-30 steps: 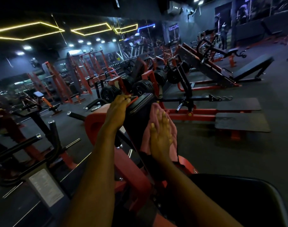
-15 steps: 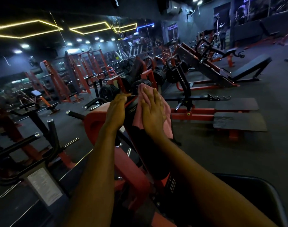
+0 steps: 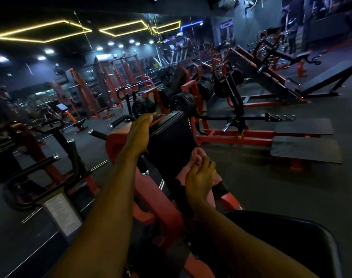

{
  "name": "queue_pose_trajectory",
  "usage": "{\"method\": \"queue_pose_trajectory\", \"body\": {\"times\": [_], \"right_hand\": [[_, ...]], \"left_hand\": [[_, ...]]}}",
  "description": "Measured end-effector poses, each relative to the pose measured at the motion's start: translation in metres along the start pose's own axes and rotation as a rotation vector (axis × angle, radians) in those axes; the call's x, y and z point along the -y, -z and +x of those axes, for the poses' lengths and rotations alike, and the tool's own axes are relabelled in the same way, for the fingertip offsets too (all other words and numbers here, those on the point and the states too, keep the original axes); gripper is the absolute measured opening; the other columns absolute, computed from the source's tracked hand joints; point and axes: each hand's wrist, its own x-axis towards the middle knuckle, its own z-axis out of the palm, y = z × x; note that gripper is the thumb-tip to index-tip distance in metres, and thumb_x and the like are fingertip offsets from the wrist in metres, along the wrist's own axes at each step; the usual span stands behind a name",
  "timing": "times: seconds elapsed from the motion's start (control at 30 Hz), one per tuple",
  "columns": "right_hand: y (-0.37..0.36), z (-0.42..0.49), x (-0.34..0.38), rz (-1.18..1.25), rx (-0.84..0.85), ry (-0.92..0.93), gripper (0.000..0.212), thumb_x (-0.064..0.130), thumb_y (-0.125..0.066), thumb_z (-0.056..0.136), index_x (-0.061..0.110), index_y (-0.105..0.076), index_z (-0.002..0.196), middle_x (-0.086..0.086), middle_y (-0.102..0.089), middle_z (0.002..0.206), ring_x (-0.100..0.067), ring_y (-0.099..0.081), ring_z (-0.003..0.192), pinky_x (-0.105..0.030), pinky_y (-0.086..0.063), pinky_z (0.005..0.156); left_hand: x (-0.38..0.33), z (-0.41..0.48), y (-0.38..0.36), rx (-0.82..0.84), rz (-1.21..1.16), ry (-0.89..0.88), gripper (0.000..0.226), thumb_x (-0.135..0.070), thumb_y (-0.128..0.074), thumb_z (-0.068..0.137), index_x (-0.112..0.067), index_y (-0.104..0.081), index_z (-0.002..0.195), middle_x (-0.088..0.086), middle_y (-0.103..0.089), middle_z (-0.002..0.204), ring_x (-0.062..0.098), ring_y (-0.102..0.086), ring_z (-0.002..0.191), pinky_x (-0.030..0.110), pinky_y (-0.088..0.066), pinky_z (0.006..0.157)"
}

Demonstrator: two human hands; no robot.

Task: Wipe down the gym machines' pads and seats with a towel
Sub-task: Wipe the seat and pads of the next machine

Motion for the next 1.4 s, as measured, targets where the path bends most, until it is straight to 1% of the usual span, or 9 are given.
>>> {"method": "queue_pose_trajectory", "body": {"times": [0.13,0.23,0.37,0.57,0.83,0.97,1.2,1.3,1.4], "right_hand": [[-0.008,0.012,0.077,0.220,0.004,0.283,0.033,0.035,-0.043,0.106,0.020,-0.057,0.132,-0.005,-0.054,0.123,-0.022,-0.053,0.111,-0.053,-0.050,0.093],[-0.007,0.028,0.118,0.040,0.135,0.433,0.043,0.046,-0.040,0.105,0.040,-0.041,0.148,-0.005,-0.039,0.148,-0.029,-0.038,0.134,-0.057,-0.037,0.106],[-0.010,0.031,0.096,-0.013,0.275,0.180,0.061,0.058,-0.033,0.105,0.046,-0.009,0.159,0.007,-0.004,0.171,-0.022,-0.002,0.157,-0.067,-0.003,0.118],[0.000,-0.028,0.027,-0.136,0.158,0.258,0.073,0.066,-0.012,0.096,0.038,-0.003,0.163,0.007,0.000,0.171,-0.018,0.001,0.158,-0.048,-0.001,0.125],[-0.012,0.047,0.012,-0.066,0.192,-0.101,0.065,0.069,-0.023,0.098,0.042,-0.028,0.157,0.006,-0.037,0.162,-0.024,-0.041,0.145,-0.056,-0.028,0.117],[-0.015,0.000,-0.005,-0.198,0.055,0.190,0.068,0.052,-0.015,0.100,0.025,-0.019,0.162,0.003,-0.019,0.169,-0.018,-0.028,0.152,-0.045,-0.022,0.123],[-0.022,0.001,-0.034,-0.347,0.056,0.083,0.088,0.035,-0.055,0.097,0.022,0.001,0.163,0.004,0.012,0.169,-0.017,0.000,0.156,-0.038,-0.014,0.126],[-0.005,0.017,-0.017,-0.174,0.131,-0.022,0.062,0.044,-0.030,0.107,0.039,-0.001,0.162,0.012,-0.010,0.169,-0.019,-0.016,0.155,-0.040,-0.023,0.125],[-0.010,0.010,-0.039,-0.412,0.107,0.098,0.070,0.033,-0.036,0.104,0.029,0.002,0.162,0.005,0.009,0.171,-0.023,-0.011,0.157,-0.046,-0.030,0.122]], "left_hand": [[-0.002,-0.002,0.003,0.040,-0.042,0.038,0.055,-0.063,-0.037,0.087,-0.035,-0.068,0.123,-0.002,-0.066,0.130,0.017,-0.061,0.122,0.048,-0.045,0.108],[0.002,0.001,0.004,0.083,-0.101,0.090,0.052,-0.061,-0.040,0.090,-0.032,-0.068,0.124,0.000,-0.068,0.128,0.019,-0.063,0.121,0.053,-0.046,0.108],[0.004,0.000,0.002,0.042,-0.089,0.108,0.049,-0.060,-0.040,0.091,-0.035,-0.069,0.121,0.002,-0.066,0.131,0.019,-0.061,0.123,0.048,-0.046,0.107],[-0.008,-0.006,-0.005,-0.035,-0.100,0.026,0.048,-0.039,-0.034,0.096,-0.018,-0.066,0.125,-0.005,-0.066,0.119,0.002,-0.063,0.106,0.019,-0.046,0.086],[0.004,-0.001,-0.005,-0.060,0.024,-0.046,0.057,-0.045,-0.032,0.092,-0.020,-0.063,0.133,-0.001,-0.060,0.132,0.019,-0.053,0.125,0.029,-0.039,0.098],[0.004,-0.002,-0.009,-0.109,-0.031,-0.046,0.055,-0.045,-0.034,0.088,-0.023,-0.067,0.126,0.001,-0.063,0.125,0.025,-0.053,0.122,0.041,-0.043,0.101],[0.004,-0.002,-0.013,-0.156,0.041,-0.108,0.055,-0.036,-0.030,0.090,-0.019,-0.066,0.128,0.005,-0.061,0.134,0.027,-0.047,0.128,0.042,-0.039,0.105],[0.004,-0.002,-0.013,-0.151,0.078,-0.087,0.046,-0.029,-0.031,0.098,-0.019,-0.064,0.130,0.006,-0.057,0.141,0.030,-0.040,0.133,0.037,-0.033,0.104],[0.002,-0.006,-0.013,-0.148,0.095,-0.097,0.047,-0.030,-0.028,0.098,-0.017,-0.065,0.123,0.007,-0.058,0.139,0.030,-0.045,0.125,0.031,-0.028,0.089]]}}
